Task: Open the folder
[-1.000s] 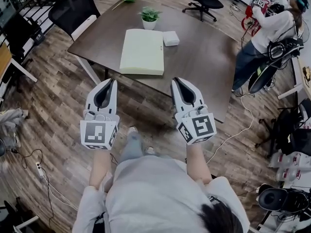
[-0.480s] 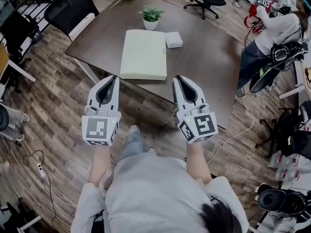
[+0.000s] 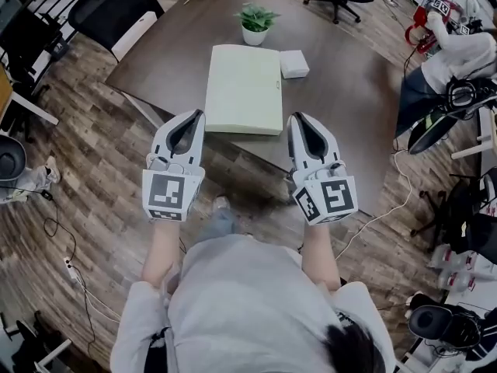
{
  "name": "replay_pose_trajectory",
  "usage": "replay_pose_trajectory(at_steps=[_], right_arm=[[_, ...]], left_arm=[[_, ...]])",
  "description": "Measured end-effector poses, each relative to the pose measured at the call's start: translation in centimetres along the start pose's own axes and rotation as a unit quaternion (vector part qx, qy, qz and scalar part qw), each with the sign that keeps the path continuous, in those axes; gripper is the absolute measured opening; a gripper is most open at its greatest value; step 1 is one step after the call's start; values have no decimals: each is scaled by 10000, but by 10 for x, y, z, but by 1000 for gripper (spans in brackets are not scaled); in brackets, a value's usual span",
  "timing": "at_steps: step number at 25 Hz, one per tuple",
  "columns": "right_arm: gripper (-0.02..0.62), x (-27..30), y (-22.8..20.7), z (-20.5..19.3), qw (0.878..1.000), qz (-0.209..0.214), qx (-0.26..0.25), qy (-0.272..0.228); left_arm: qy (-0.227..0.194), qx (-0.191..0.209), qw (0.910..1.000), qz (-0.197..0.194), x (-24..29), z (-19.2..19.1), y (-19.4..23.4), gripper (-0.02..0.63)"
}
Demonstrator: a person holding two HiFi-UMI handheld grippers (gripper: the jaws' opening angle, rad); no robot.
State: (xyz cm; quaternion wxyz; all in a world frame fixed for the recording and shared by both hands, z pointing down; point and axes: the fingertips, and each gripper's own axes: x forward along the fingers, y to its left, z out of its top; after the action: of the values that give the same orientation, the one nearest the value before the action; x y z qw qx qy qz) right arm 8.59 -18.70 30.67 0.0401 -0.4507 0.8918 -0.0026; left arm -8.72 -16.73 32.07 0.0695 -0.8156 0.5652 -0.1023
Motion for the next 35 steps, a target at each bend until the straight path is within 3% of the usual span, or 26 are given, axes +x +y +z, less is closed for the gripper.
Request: replay_pose_trajectory(at_steps=[9,16,19,25,28,35], right_arm=[[23,39,-14,-18,9995,-209,-2,216],[22,54,-27,-37,9981,-457,58,419],[22,55,-31,-44,9972,-561,81,497],[22,58,-36,-54,9953,-726,85,643],[23,56,-42,-58,9941,-805,87,717],[22,48,-49,-68,9915,-968,119,867]], left_arm=[[595,392,9960,-535,50,-52,12,9],[1175,1024,9819,-1073,80,-105,1,9],[1416,1498,9685,-1396,87,-126,-12,11],[1845,2492,9304,-1957,95,-170,-35,17],[1995,2751,9150,-2174,98,-186,-45,63],[2159,3340,8878,-2315,103,-211,-58,78]])
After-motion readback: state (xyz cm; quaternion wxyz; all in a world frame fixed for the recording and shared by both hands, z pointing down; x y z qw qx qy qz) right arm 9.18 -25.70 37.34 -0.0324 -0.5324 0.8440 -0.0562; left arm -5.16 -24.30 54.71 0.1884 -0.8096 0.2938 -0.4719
